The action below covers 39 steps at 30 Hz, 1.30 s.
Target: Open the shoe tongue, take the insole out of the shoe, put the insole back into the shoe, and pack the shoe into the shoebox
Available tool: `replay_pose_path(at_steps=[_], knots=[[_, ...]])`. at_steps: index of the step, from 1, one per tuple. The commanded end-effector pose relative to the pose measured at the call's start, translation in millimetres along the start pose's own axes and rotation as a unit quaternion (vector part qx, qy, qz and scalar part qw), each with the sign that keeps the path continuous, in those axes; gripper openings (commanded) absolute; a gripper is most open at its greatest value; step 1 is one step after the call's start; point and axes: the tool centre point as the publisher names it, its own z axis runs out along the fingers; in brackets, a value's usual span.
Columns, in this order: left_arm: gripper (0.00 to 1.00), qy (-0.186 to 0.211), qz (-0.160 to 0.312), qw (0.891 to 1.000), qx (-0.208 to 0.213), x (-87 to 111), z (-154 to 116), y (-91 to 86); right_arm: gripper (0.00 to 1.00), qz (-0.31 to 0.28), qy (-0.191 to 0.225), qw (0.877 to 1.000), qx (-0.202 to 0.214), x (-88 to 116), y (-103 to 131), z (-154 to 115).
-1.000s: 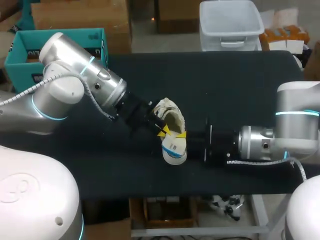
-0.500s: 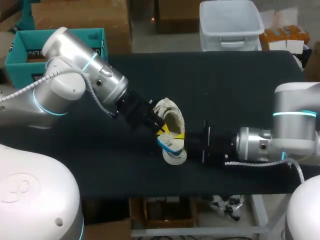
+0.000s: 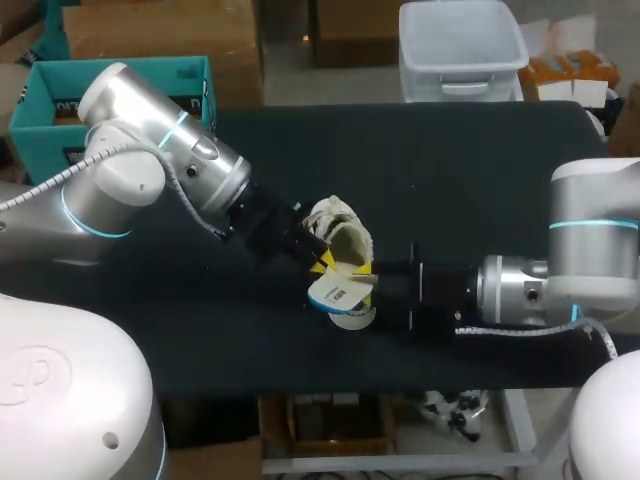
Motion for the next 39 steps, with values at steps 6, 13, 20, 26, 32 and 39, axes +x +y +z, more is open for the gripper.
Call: replay_pose_path(at_steps=[6, 13, 20, 26, 32, 39], knots=[[0.00, -0.003, -0.003, 1.000, -0.006, -2.3, 1, -1.8, 0.45, -0.001, 0.000, 1.000, -0.016, -1, -9, -13], [0.00, -0.002, -0.007, 1.000, -0.012, -0.4, 0, 0.0, 0.00, -0.008, 0.002, 1.000, -0.020, -2, -4, -11], [0.00, -0.001, -0.014, 1.000, -0.023, 1.4, 0, 7.1, 0.00, -0.009, -0.008, 1.000, -0.014, -1, 12, -1], [0.00, 0.002, -0.022, 0.999, -0.024, 2.0, 3, 13.2, 0.00, -0.017, -0.008, 1.000, -0.012, 2, 20, 3], [0.00, 0.004, -0.031, 0.999, -0.025, 4.1, 5, 18.6, 0.00, -0.017, -0.011, 1.000, -0.015, 3, 23, 4], [0.55, 0.009, -0.016, 1.000, -0.002, 7.7, 8, -3.3, 0.00, -0.018, -0.008, 1.000, -0.024, 3, 20, 1]])
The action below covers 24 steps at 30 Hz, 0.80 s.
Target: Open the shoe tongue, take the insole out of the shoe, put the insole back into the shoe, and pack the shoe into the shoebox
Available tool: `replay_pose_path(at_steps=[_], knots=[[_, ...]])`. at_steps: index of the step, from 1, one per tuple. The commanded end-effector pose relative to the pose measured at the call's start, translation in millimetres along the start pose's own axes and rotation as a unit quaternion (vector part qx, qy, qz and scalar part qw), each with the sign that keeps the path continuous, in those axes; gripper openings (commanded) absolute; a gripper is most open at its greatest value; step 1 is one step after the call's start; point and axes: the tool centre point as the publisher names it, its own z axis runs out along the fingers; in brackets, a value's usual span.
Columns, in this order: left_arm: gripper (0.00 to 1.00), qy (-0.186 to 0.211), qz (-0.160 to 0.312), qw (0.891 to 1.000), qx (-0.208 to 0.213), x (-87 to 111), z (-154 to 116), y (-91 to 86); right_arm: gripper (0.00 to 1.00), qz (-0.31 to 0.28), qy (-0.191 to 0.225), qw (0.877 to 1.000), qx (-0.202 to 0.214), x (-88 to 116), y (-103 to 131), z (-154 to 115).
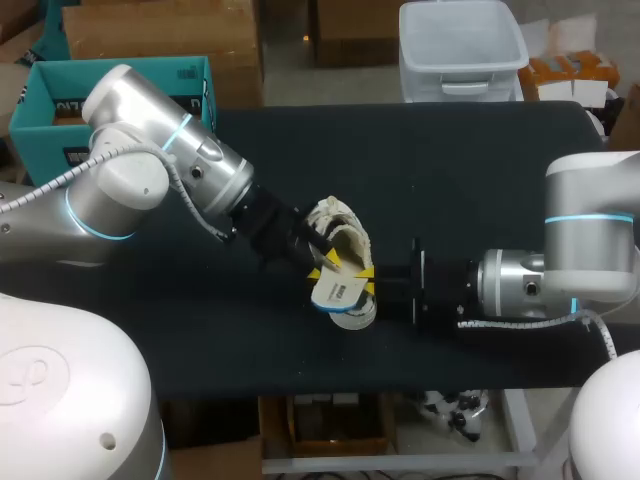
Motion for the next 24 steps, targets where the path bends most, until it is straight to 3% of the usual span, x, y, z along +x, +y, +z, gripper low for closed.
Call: replay_pose_path(at_steps=[1, 4, 6, 7, 11, 12, 13, 14, 21, 22, 24], knots=[[0.50, 0.001, 0.011, 1.000, 0.005, 3.0, 3, -10.2, 0.00, 0.001, 0.003, 1.000, -0.006, -1, -2, -1], [0.39, -0.001, 0.021, 1.000, 0.012, 3.3, 6, -21.3, 0.00, 0.002, 0.002, 1.000, -0.008, -1, -1, -2], [0.17, -0.001, 0.027, 1.000, 0.015, 3.4, 7, -25.6, 0.00, 0.003, 0.003, 1.000, -0.009, -1, -1, -2], [0.00, -0.001, 0.029, 0.999, 0.016, 3.6, 7, -27.3, 0.00, 0.003, 0.003, 1.000, -0.009, -1, -1, -3], [0.00, 0.005, 0.031, 0.999, 0.015, 4.5, 8, -28.7, 0.00, 0.004, 0.004, 1.000, -0.012, -1, -1, -4], [0.11, 0.005, 0.029, 0.999, 0.012, 5.2, 8, -27.6, 0.00, 0.004, 0.005, 1.000, -0.012, -1, -1, -5], [0.41, 0.005, 0.028, 1.000, 0.009, 6.0, 8, -26.0, 0.00, 0.003, 0.005, 1.000, -0.012, -1, -1, -5], [0.48, 0.005, 0.025, 1.000, 0.008, 6.6, 7, -24.1, 0.00, 0.003, 0.006, 1.000, -0.012, -1, -1, -5], [0.45, -0.003, 0.010, 1.000, -0.015, 5.8, 5, -9.0, 0.00, 0.002, 0.004, 1.000, -0.008, 0, 0, -5], [0.40, -0.005, 0.009, 1.000, -0.017, 5.1, 5, -7.2, 0.00, 0.002, 0.004, 1.000, -0.008, 1, 0, -5], [0.20, -0.008, 0.007, 1.000, -0.018, 3.8, 6, -5.0, 0.00, 0.002, 0.002, 1.000, -0.006, 1, 0, -5]])
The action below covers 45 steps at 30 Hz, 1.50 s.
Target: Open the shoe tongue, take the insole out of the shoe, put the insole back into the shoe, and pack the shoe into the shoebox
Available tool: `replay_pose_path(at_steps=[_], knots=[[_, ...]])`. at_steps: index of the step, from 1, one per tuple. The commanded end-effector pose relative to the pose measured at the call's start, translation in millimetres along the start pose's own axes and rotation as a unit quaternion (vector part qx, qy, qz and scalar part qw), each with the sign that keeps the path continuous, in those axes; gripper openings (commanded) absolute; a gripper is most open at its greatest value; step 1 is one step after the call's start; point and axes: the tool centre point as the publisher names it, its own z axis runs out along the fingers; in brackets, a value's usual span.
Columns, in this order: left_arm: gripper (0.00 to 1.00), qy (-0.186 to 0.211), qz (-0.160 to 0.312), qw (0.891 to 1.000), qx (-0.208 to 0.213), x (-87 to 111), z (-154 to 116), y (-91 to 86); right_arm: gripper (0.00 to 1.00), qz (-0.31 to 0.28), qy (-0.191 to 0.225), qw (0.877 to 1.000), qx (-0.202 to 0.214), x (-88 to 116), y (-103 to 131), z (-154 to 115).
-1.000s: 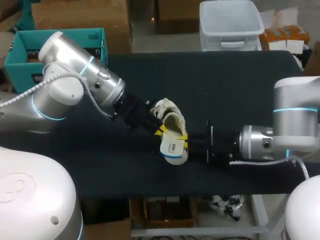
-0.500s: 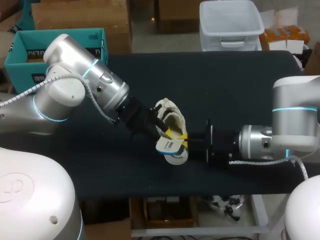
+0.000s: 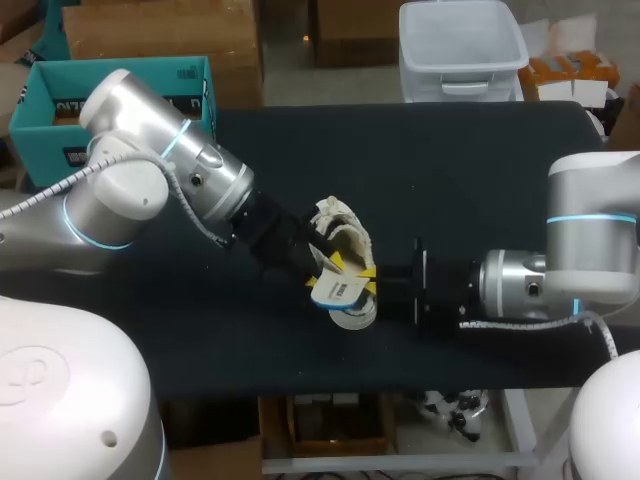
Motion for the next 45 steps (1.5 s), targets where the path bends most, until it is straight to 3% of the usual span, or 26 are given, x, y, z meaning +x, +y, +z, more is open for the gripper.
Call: replay_pose_path(at_steps=[1, 7, 15, 21, 22, 23, 24, 26, 28, 31, 33, 39, 42, 45], knots=[[0.01, -0.007, -0.001, 1.000, -0.002, 0.2, 4, 2.0, 0.00, 0.001, -0.001, 1.000, 0.003, 0, 1, -2], [0.00, -0.009, -0.001, 1.000, -0.002, -1.5, 11, 3.0, 0.00, 0.001, -0.002, 1.000, 0.007, 0, 4, 0], [0.00, -0.006, -0.007, 1.000, -0.024, -2.8, 17, 17.5, 0.00, 0.001, -0.007, 1.000, 0.012, 1, 15, 6], [0.00, -0.009, -0.013, 1.000, -0.022, -1.6, 14, 19.6, 0.00, 0.003, -0.008, 1.000, 0.010, 0, 10, 4], [0.00, -0.010, -0.013, 1.000, -0.021, -1.3, 13, 18.7, 0.11, 0.003, -0.009, 1.000, 0.004, 0, 7, 2], [0.00, -0.010, -0.012, 1.000, -0.020, -1.1, 12, 17.9, 0.32, 0.001, -0.008, 1.000, 0.001, -1, 4, 1], [0.00, -0.011, -0.012, 1.000, -0.020, -1.1, 11, 17.1, 0.43, 0.000, -0.008, 1.000, -0.002, -2, 0, -1], [0.00, -0.014, -0.011, 1.000, -0.018, -1.3, 10, 15.9, 0.49, -0.004, -0.007, 1.000, -0.013, -3, -8, -5], [0.00, -0.015, -0.011, 1.000, -0.018, -1.5, 9, 15.0, 0.47, -0.007, -0.005, 1.000, -0.023, -5, -17, -10], [0.00, -0.016, -0.010, 1.000, -0.017, -1.8, 9, 13.6, 0.28, -0.011, -0.005, 0.999, -0.031, -7, -27, -15], [0.00, -0.017, -0.010, 1.000, -0.017, -2.1, 9, 12.7, 0.21, -0.012, -0.004, 0.999, -0.034, -8, -30, -17], [0.00, -0.019, -0.011, 1.000, -0.017, -2.2, 11, 11.2, 0.23, -0.014, -0.001, 1.000, -0.020, -10, -30, -13], [0.00, -0.021, -0.012, 1.000, -0.017, -1.8, 11, 10.3, 0.35, -0.013, -0.002, 1.000, -0.013, -11, -29, -10], [0.00, -0.022, -0.013, 1.000, -0.017, -1.3, 11, 9.4, 0.31, -0.012, 0.001, 1.000, -0.002, -12, -27, -7]])
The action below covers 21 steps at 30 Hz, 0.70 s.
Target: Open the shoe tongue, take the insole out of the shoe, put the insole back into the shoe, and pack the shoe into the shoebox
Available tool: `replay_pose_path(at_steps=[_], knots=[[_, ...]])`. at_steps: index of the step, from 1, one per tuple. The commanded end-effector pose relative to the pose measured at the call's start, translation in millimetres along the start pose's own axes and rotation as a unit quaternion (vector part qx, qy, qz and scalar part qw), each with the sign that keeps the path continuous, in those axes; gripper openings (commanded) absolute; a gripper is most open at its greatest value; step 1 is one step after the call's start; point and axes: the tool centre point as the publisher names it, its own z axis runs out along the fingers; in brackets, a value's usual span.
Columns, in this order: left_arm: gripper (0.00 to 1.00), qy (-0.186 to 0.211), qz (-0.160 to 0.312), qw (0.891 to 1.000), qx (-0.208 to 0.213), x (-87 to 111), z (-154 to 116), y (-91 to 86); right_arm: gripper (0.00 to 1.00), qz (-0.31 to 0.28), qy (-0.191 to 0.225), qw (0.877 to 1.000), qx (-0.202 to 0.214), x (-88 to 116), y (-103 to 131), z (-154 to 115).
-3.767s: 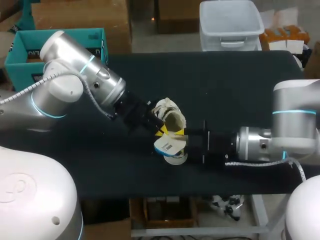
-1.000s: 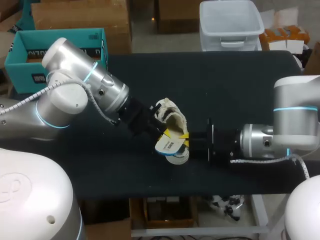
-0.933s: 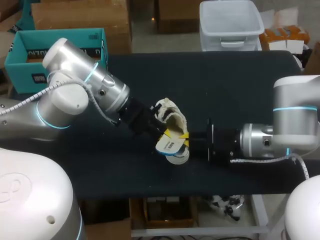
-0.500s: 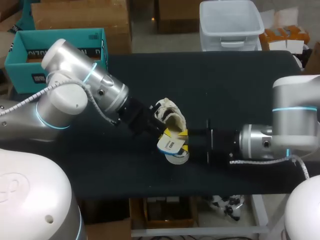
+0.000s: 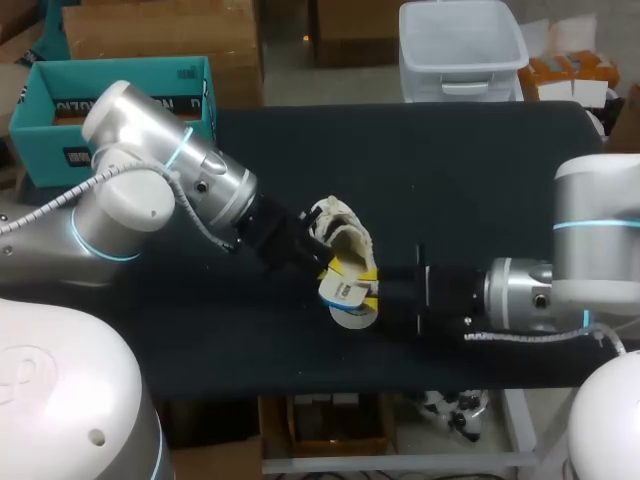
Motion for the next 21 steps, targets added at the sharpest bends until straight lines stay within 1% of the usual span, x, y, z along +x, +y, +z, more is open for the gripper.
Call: replay_pose_path(at_steps=[1, 3, 4, 5, 10, 11, 12, 13, 14, 15, 16, 17, 18, 19, 21], knots=[[0.00, -0.006, -0.001, 1.000, -0.001, 2.3, 1, -2.4, 0.29, 0.002, 0.004, 1.000, 0.015, -3, 7, 6], [0.00, -0.007, -0.001, 1.000, -0.001, 2.4, 1, -3.2, 0.19, 0.002, 0.003, 1.000, 0.018, -3, 8, 8], [0.00, -0.008, -0.001, 1.000, -0.001, 2.7, 1, -3.5, 0.11, 0.002, 0.004, 1.000, 0.020, -3, 9, 9], [0.00, -0.008, -0.001, 1.000, -0.001, 3.1, 2, -3.7, 0.00, 0.001, 0.005, 1.000, 0.022, -2, 9, 10], [0.00, 0.000, -0.005, 1.000, 0.000, 3.8, 2, -5.2, 0.00, -0.003, 0.002, 1.000, 0.024, 0, 8, 11], [0.19, 0.000, -0.005, 1.000, 0.005, 3.6, 0, -7.2, 0.00, -0.004, 0.001, 1.000, 0.023, 0, 8, 11], [0.34, -0.001, -0.004, 1.000, 0.009, 3.5, -2, -9.0, 0.00, -0.004, 0.001, 1.000, 0.023, 0, 8, 11], [0.38, -0.002, -0.001, 1.000, 0.011, 3.3, -5, -12.6, 0.00, -0.005, 0.001, 1.000, 0.022, 1, 8, 11], [0.40, -0.003, 0.004, 1.000, 0.016, 3.8, -6, -16.7, 0.00, -0.006, 0.001, 1.000, 0.022, 1, 8, 11], [0.38, -0.004, 0.007, 1.000, 0.020, 4.2, -8, -19.6, 0.00, -0.006, 0.001, 1.000, 0.021, 1, 8, 10], [0.28, -0.005, 0.011, 1.000, 0.017, 4.4, -8, -22.3, 0.00, -0.006, 0.001, 1.000, 0.021, 1, 8, 10], [0.12, -0.005, 0.014, 1.000, 0.019, 4.6, -9, -24.3, 0.00, -0.006, 0.001, 1.000, 0.020, 1, 9, 10], [0.12, -0.006, 0.017, 1.000, 0.019, 4.7, -8, -26.1, 0.00, -0.006, 0.001, 1.000, 0.020, 1, 10, 10], [0.00, -0.005, 0.020, 1.000, 0.018, 4.7, -8, -27.4, 0.00, -0.005, 0.001, 1.000, 0.020, 1, 10, 10], [0.00, -0.003, 0.023, 1.000, 0.019, 4.6, -7, -28.6, 0.00, -0.005, -0.001, 1.000, 0.018, 1, 12, 11]])
